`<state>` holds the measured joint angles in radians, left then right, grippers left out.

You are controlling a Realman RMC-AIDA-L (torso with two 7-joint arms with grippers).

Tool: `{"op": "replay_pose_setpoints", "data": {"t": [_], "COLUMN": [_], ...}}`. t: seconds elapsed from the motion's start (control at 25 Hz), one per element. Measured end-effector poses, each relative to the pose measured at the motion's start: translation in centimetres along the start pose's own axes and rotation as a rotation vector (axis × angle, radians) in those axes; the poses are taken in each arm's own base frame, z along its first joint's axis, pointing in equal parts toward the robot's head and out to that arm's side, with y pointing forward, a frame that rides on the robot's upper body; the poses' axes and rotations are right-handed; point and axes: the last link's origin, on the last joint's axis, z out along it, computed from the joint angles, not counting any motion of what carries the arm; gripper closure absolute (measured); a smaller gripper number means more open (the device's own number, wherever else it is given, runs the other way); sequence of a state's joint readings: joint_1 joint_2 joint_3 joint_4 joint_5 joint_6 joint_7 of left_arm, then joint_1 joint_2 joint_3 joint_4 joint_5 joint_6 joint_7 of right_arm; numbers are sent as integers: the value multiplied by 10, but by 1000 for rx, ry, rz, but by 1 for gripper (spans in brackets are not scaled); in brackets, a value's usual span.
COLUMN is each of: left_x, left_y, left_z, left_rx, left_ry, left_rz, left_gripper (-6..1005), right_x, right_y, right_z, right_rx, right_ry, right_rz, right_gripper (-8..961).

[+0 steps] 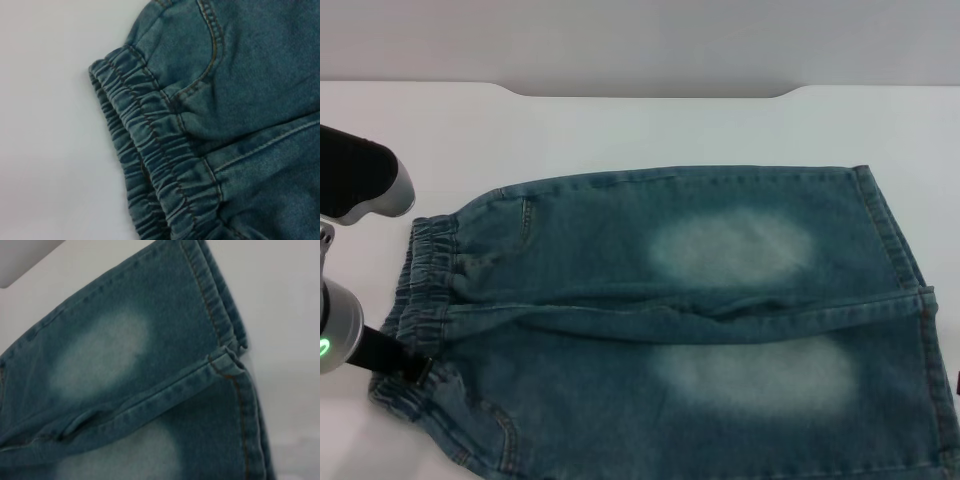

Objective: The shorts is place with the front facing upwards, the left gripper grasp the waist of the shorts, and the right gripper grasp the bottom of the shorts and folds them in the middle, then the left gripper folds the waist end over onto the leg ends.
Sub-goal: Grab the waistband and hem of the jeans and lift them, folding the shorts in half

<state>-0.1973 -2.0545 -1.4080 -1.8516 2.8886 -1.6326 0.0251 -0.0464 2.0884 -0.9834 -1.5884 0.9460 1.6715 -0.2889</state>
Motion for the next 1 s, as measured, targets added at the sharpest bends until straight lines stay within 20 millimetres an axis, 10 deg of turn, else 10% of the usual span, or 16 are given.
{"op": "replay_pose_setpoints", "data": {"t": [1.0], "left_x": [4], "left_y": [4], "left_z": [2], "left_rx": [-2], "left_ry": [-19], "left_rz": [28], "left_gripper": [954], "right_x": [10], "right_y": [-7], "right_z": [16], "right_rx": [-25], "right_ry": [59], "right_rz": [51], "right_gripper": [306]}}
